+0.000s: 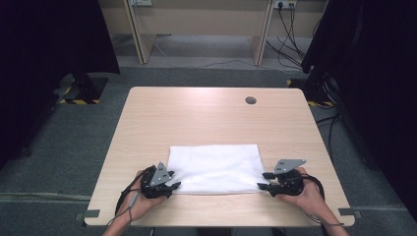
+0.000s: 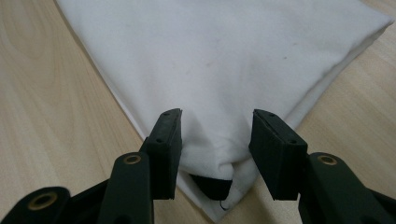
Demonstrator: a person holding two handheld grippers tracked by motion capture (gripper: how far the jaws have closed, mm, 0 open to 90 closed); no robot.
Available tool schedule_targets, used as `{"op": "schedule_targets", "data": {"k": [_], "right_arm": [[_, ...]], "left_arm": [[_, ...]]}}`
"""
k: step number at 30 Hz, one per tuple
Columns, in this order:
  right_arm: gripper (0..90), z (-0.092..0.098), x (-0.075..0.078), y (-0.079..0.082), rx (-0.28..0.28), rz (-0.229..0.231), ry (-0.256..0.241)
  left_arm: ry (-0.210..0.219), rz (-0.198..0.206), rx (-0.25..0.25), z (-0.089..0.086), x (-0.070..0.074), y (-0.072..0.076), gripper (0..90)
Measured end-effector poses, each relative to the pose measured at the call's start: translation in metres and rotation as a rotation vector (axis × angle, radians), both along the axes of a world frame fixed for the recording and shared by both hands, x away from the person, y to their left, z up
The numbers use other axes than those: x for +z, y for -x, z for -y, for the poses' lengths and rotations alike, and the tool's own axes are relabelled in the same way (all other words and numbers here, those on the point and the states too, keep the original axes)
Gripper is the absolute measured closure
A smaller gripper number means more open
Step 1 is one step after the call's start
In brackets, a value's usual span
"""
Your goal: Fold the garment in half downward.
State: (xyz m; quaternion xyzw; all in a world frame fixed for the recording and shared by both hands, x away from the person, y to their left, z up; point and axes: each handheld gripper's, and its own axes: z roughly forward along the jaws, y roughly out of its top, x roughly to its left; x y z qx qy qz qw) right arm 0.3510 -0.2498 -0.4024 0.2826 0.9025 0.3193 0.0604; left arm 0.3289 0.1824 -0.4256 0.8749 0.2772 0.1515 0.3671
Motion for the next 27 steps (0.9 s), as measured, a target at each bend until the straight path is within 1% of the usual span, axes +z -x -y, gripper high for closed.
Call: {"op": "schedule_targets", "data": {"k": [6, 12, 17, 18, 20, 24, 26, 27], "right_arm": [[54.6, -0.001, 0.0, -0.002, -0.012, -0.004, -0.001], [54.9, -0.001, -0.001, -0.013, -0.037, -0.007, -0.009], [54.9, -0.002, -0.002, -0.028, -0.067, -0.005, 0.003], [54.9, -0.002, -0.002, -0.032, -0.074, -0.006, 0.0], [54.9, -0.002, -0.003, -0.04, -0.088, -0.005, 0.0], [52.9, -0.004, -0.003, -0.055, -0.117, 0.004, 0.03], [50.8, -0.005, -0.004, -0.061, -0.132, -0.003, 0.032], [50.5, -0.005, -0.005, -0.065, -0.143, -0.016, 0.029]], "left_arm": [[0.001, -0.004, 0.009, 0.0, -0.001, -0.011, 54.6], [-0.002, -0.012, 0.028, 0.002, -0.002, -0.029, 54.8], [-0.015, -0.007, 0.048, 0.007, -0.002, -0.048, 55.0], [-0.014, -0.004, 0.054, 0.008, -0.003, -0.052, 55.0], [-0.002, -0.014, 0.072, 0.008, -0.004, -0.06, 55.0], [-0.004, -0.019, 0.094, 0.012, -0.004, -0.074, 54.9], [-0.01, -0.022, 0.105, 0.014, -0.004, -0.081, 54.9], [-0.014, -0.02, 0.111, 0.014, -0.004, -0.084, 54.7]]}}
